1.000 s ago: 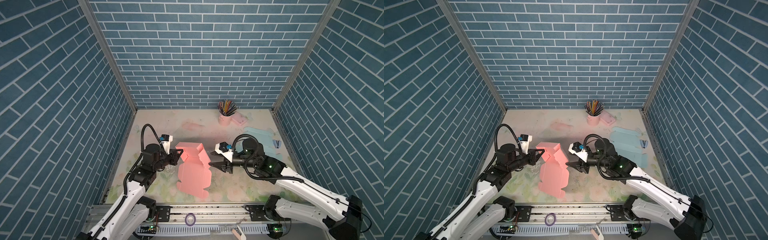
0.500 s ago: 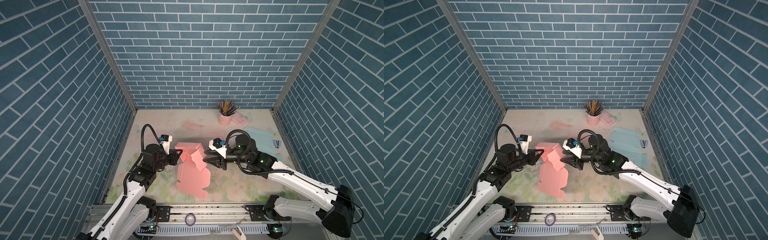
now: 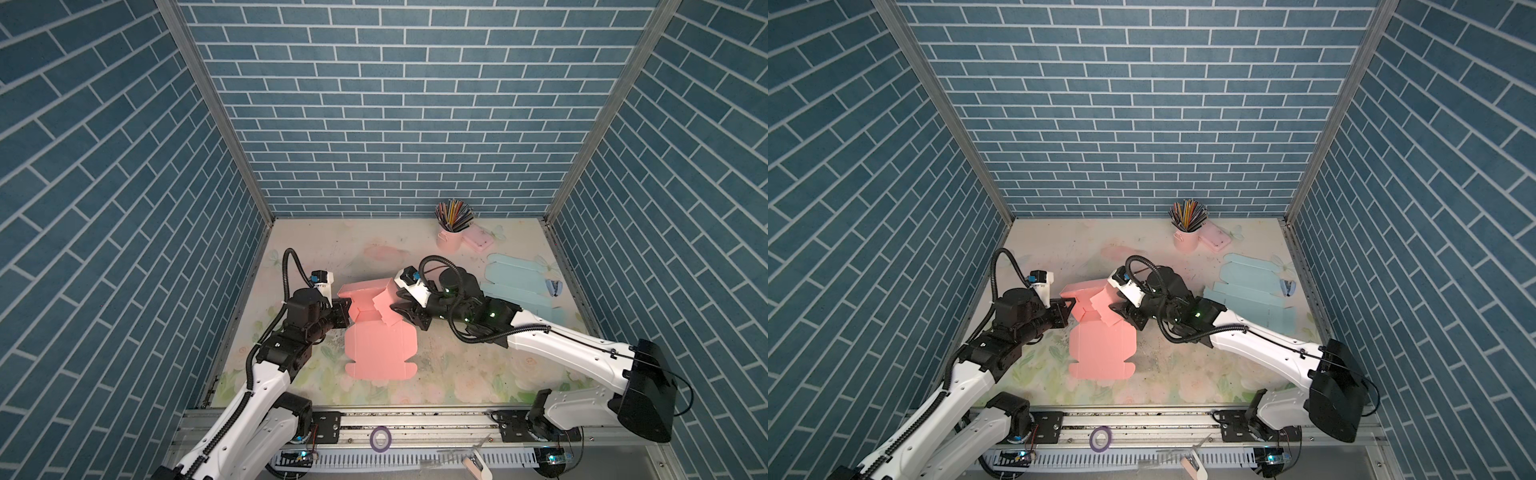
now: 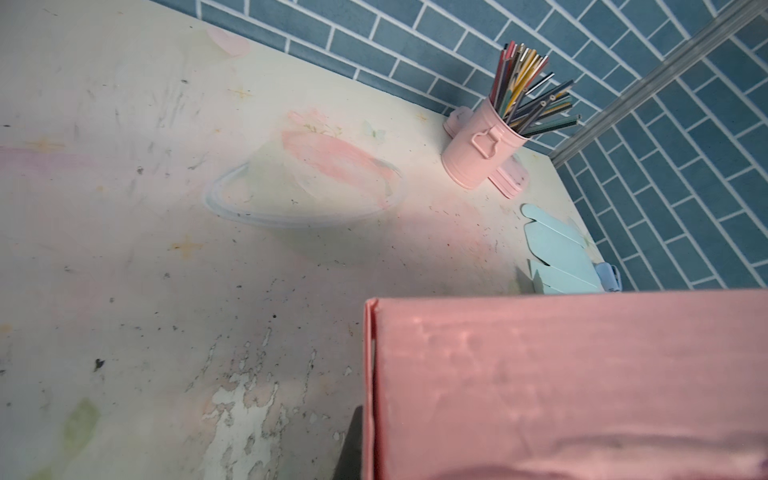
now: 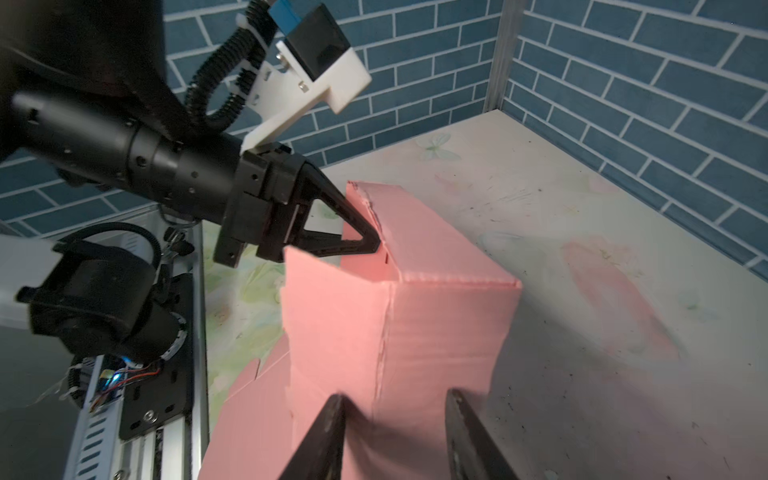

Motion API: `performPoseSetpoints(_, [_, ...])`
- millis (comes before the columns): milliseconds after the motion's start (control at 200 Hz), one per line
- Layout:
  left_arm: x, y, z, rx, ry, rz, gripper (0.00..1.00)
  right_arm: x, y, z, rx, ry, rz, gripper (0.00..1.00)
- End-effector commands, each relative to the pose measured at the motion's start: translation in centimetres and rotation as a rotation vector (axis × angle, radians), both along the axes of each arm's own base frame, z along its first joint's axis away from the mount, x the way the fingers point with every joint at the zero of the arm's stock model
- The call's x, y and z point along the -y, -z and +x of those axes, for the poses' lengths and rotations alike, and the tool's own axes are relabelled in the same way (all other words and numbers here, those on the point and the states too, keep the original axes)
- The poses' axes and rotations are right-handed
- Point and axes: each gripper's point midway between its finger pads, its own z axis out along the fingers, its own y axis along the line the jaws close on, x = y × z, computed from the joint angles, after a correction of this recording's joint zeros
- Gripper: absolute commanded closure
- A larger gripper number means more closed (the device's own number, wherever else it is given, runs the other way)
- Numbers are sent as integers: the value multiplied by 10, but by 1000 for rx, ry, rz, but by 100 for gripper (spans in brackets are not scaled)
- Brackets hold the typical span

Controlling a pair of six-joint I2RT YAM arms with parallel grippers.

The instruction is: Fold the paper box

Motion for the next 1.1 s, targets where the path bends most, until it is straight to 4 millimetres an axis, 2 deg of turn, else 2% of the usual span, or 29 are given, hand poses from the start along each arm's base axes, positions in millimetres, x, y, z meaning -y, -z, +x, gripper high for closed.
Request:
performPoseSetpoints(0, [-6,-17,8,44,-54,18,100,-4,5,20,1,144,-13,56])
performPoseSetpoints(115, [-8,-10,12,29,-74,73,100,-7,16,33,-16,225,-41,55])
performPoseSetpoints(395, [-8,-3,14,47,-149,189,100,-12,42,58,-43,375,-108,73])
performPoseSetpoints(595, [6,-10,14,80,-158,199,100,-10,61,75,-17,484,-164,72])
performPoseSetpoints(765, [21,-14,16,94,-144,207,100,-5,62,81,60,561,-195,74])
performPoseSetpoints(1095, [41,-14,14,100,-118,205,100,20,54,93,208,716,-216,88])
